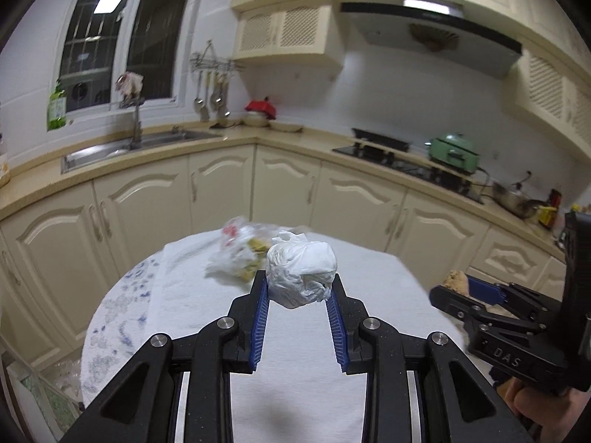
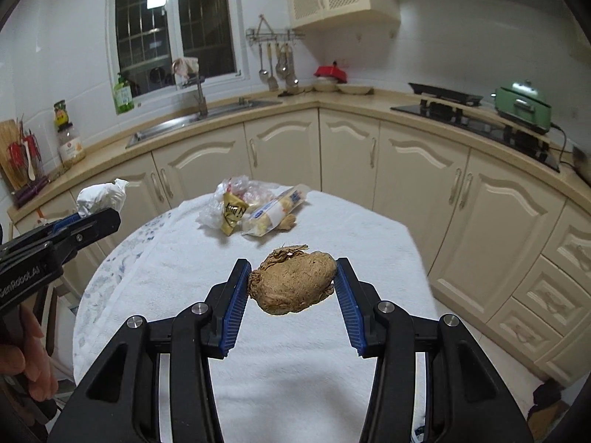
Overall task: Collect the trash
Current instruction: 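Carry the tissue and brown lump to the blue bin and release them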
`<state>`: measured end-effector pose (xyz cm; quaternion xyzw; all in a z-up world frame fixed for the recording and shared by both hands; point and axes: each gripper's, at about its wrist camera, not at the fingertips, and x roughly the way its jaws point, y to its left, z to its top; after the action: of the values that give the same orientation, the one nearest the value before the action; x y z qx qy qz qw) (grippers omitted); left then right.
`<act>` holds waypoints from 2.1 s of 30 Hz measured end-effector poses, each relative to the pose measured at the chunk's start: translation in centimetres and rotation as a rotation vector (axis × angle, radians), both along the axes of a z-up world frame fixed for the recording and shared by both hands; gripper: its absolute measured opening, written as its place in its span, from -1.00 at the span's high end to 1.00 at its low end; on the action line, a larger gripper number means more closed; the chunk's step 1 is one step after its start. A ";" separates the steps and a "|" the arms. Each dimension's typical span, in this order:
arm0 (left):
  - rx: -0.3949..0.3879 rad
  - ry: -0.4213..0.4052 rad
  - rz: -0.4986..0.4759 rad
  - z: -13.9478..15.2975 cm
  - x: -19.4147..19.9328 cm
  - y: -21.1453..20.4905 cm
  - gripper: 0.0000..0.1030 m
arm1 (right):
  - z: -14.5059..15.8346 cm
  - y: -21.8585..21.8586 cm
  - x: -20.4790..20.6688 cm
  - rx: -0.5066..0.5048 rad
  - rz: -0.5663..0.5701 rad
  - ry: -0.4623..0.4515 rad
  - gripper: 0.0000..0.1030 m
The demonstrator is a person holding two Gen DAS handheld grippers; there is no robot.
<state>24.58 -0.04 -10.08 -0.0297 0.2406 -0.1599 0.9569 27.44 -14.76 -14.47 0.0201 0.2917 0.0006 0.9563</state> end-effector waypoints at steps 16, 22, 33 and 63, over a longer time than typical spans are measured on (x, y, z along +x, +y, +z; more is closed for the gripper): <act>-0.013 -0.021 -0.360 -1.5 -5.2 -12.6 0.48 | 2.3 -13.4 -11.6 0.005 -0.308 -0.069 0.08; 0.009 0.044 -0.497 -4.2 -4.9 -19.0 0.48 | 0.4 -19.3 -15.3 0.021 -0.449 -0.032 0.08; 0.114 0.210 -0.678 -8.6 -0.1 -31.9 0.48 | -6.7 -29.8 -18.6 0.120 -0.627 0.103 0.08; 0.379 0.394 -0.588 -16.7 13.9 -50.0 -0.99 | -21.6 -40.2 -17.8 0.367 -0.786 0.335 -1.00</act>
<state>38.52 -50.01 -26.75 0.1875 0.4428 -0.3708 0.7945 9.61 -54.99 -36.03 0.2980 0.4073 -0.3135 0.8044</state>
